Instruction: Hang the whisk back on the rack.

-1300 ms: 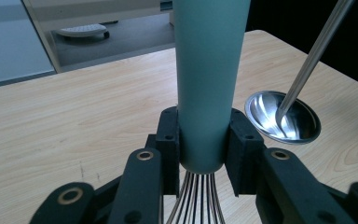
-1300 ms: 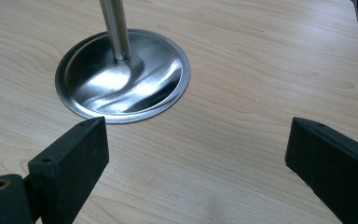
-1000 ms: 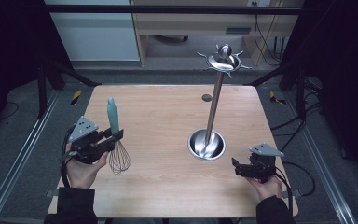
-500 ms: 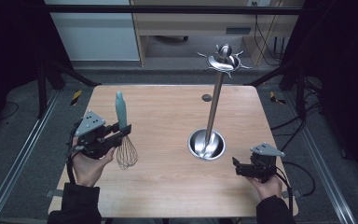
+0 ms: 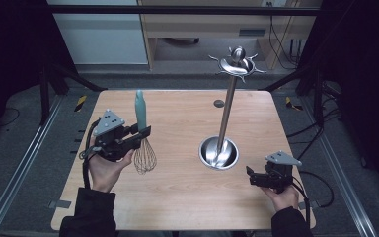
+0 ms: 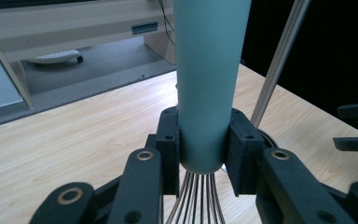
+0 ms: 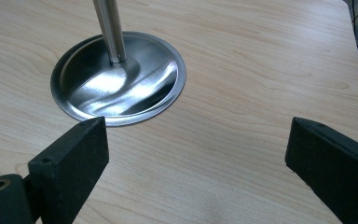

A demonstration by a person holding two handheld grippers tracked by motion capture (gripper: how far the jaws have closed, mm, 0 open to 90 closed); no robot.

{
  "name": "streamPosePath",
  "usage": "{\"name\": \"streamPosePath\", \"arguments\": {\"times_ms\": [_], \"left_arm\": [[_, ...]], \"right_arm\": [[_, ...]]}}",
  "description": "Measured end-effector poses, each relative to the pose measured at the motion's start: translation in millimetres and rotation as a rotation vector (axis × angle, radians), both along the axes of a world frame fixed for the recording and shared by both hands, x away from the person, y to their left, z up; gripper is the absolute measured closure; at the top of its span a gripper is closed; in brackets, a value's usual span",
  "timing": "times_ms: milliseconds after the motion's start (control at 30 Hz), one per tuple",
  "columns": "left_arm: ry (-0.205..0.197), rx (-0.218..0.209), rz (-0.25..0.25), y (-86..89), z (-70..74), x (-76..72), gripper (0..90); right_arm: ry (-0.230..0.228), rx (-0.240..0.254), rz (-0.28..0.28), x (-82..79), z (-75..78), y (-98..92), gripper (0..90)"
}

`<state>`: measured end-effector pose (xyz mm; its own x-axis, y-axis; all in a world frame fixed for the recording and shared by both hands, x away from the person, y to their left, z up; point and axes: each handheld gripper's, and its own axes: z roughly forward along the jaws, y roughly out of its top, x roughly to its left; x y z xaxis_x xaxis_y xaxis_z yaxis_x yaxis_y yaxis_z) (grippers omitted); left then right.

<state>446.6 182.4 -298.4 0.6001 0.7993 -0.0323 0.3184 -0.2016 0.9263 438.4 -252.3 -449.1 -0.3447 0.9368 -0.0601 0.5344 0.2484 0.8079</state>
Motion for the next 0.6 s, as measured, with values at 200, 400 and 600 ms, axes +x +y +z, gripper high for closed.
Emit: {"name": "streamPosePath", "arguments": {"times_ms": [200, 400, 600], "left_arm": [[-0.007, 0.003, -0.020, -14.7, 6.1, 2.2, 69.0], [-0.018, 0.002, -0.037, -26.2, 12.5, 3.5, 69.0], [-0.021, 0.005, -0.055, -37.3, 15.6, 5.0, 69.0]], "right_arm": [[-0.006, -0.001, 0.002, 0.2, 0.2, -0.5, 6.3], [-0.005, -0.002, 0.004, 0.5, 0.1, -0.2, 6.3], [-0.007, 0.003, 0.001, 0.4, 0.7, -0.7, 6.3]]}}
